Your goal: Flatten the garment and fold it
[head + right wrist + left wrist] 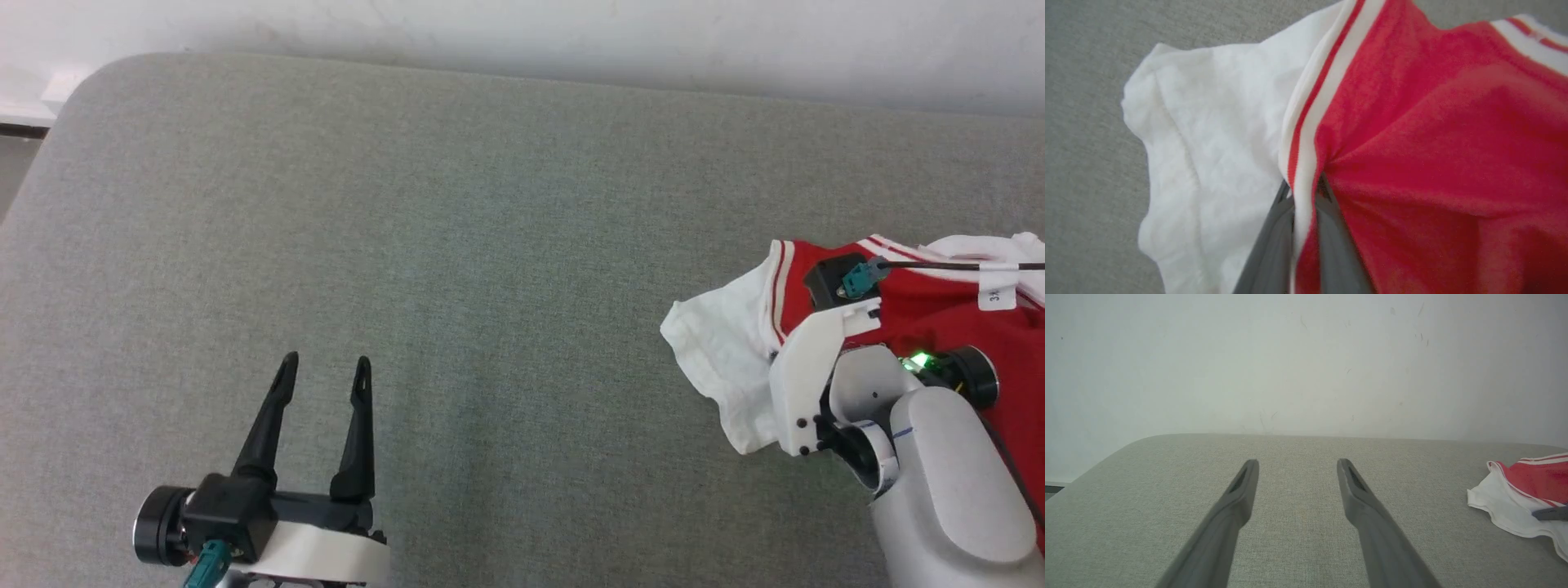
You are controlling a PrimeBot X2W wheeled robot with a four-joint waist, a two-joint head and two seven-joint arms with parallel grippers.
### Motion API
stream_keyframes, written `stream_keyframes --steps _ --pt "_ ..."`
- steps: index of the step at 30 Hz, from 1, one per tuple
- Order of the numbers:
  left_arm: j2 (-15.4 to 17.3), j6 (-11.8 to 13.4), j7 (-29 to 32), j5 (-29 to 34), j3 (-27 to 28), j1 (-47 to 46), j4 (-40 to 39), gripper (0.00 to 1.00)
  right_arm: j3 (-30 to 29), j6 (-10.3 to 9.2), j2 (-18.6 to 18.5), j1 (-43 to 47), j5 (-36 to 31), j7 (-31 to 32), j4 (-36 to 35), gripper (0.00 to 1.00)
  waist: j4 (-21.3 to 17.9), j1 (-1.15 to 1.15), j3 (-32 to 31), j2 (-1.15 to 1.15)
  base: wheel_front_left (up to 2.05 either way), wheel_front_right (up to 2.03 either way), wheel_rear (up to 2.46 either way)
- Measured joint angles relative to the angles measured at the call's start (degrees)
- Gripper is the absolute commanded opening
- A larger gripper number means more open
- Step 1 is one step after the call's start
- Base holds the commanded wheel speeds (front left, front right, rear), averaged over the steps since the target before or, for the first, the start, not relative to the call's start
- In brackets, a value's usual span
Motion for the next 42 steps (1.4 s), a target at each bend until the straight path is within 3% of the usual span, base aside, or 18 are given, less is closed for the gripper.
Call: stream_keyframes --steps 6,15,18,22,23,24,25,31,34,38,42 --pt "-0.16 0.15 0.0 0.01 0.33 0.32 0.25 1.0 4.87 0.01 -0.16 -0.68 4.58 -3.04 -3.36 0.0 -0.47 0.0 -2.58 0.0 0.0 0.0 0.0" --pt "-0.22 0.65 0.0 0.19 2.32 1.59 -0.57 1.0 22.37 0.01 2.72 -6.21 16.48 -5.69 -11.39 0.0 -3.15 -0.02 -5.59 0.0 0.0 0.0 0.0" --pt "-0.22 0.65 0.0 0.19 3.04 1.59 -0.64 1.0 28.33 0.01 2.72 -5.61 20.57 -6.32 -9.47 0.0 -3.25 -0.01 -4.87 0.0 0.0 0.0 0.0" --pt "-0.24 0.55 0.0 0.19 3.1 1.24 -0.32 1.0 32.44 0.01 2.88 -3.03 20.87 -8.24 -1.69 0.0 -2.45 0.0 -3.44 0.0 0.0 0.0 0.0" --pt "-0.26 0.44 0.0 0.19 2.89 0.9 -0.09 1.0 32.89 0.01 2.78 -2.55 20.25 -8.94 0.33 0.19 -2.04 0.0 -3.09 0.0 0.0 0.0 0.0" --pt "-0.27 0.14 0.0 0.19 2.74 0.48 0.09 1.0 33.4 0.01 2.72 -2.27 19.58 -9.49 2.3 0.49 -1.6 0.0 -2.75 0.0 0.0 0.0 0.0" --pt "-0.27 0.1 0.0 0.19 2.59 0.13 0.29 1.0 33.71 0.01 2.71 -2.17 19.34 -9.92 3.96 1.0 -1.18 0.0 -2.44 0.0 0.0 0.0 0.0" --pt "-0.43 0.1 0.0 0.19 2.07 -0.86 1.6 1.0 33.9 0.02 2.96 -2.93 21.72 -13.05 4.95 1.0 0.24 0.0 -1.75 0.0 0.0 0.0 0.0" --pt "-0.52 0.11 0.0 0.19 1.71 -0.83 1.78 1.0 30.95 0.02 2.94 -3.56 21.91 -15.04 2.69 1.0 0.1 0.0 -2.56 0.0 0.0 0.0 0.0" --pt "-0.58 0.45 0.0 0.67 1.72 -0.41 1.36 1.0 22.45 0.02 2.98 -2.94 19.71 -17.94 -2.79 1.0 -0.75 0.0 -4.39 0.0 0.0 0.0 0.0" --pt "-0.63 0.86 0.0 1.38 2.1 1.04 0.71 1.0 10.55 0.02 2.97 2.18 13.01 -20.86 -10.74 1.0 -2.29 -0.01 -6.44 0.0 0.0 0.0 0.0"
